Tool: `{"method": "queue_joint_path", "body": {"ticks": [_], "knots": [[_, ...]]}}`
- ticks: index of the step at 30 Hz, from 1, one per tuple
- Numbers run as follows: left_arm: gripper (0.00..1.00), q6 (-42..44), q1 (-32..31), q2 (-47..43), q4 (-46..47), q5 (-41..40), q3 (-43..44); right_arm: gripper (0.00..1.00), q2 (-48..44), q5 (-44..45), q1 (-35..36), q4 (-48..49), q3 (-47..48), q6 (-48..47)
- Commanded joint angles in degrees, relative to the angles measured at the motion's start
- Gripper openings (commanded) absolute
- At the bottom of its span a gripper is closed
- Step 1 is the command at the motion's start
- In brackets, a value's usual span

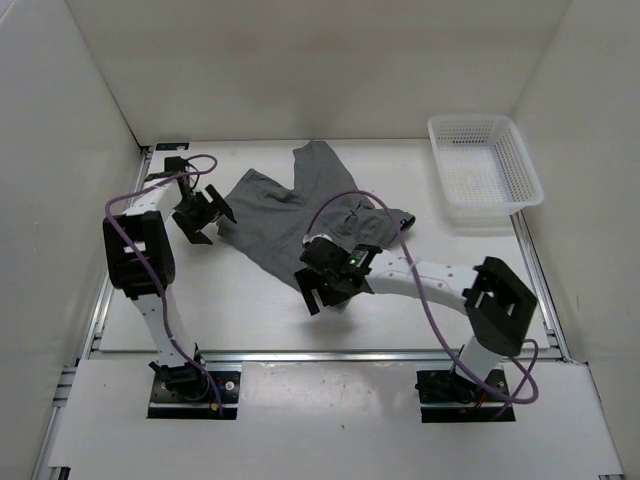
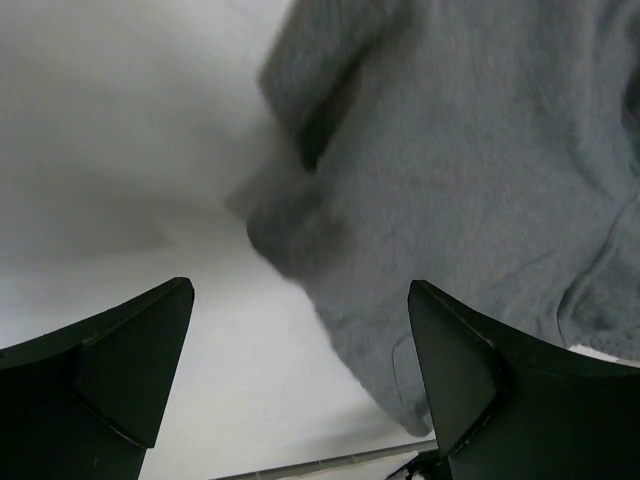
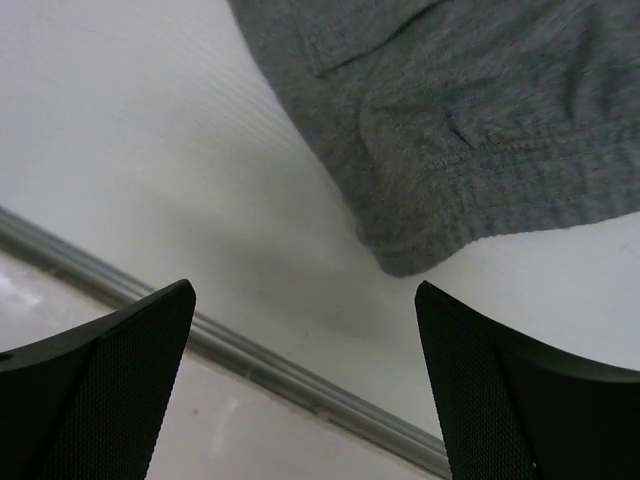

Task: Fold and stack the shorts
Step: Flatten the shorts out

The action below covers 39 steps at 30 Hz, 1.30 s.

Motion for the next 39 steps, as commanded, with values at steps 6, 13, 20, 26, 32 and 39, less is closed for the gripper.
{"method": "queue_joint_path", "body": {"ticks": [6, 13, 20, 26, 32, 39], "knots": [[0.95, 1.2, -1.8, 9.2, 2.0, -1.0, 10.2, 0.81, 12.4, 9.8, 0.4, -1.8, 5.4, 1.3], [0.11, 1.2, -2.3, 11.7, 1.3, -1.6, 13.7, 0.09, 15.8, 17.8, -2.4, -4.7, 9.0, 0.7], [0.11, 1.2, -2.3, 4.8, -6.9, 0.6, 32.5, 0.00, 5.7, 22.3, -22.7, -5.4, 19.2, -13.8], [0.11, 2.4, -4.3, -10.6, -10.1, -3.0, 27.3, 0.00, -5.7, 23.5, -26.1, -1.5, 17.5, -21.1], [0.81, -0.8, -7.5, -31.2, -3.4, -3.4, -10.2, 0.69, -20.8, 29.2, -18.9, -1.0, -6.2, -12.2], [0.92, 0.9, -6.9, -34.5, -3.5, -5.9, -18.9, 0.96, -27.7, 27.5, -17.4, -11.1, -13.6, 3.4]]}}
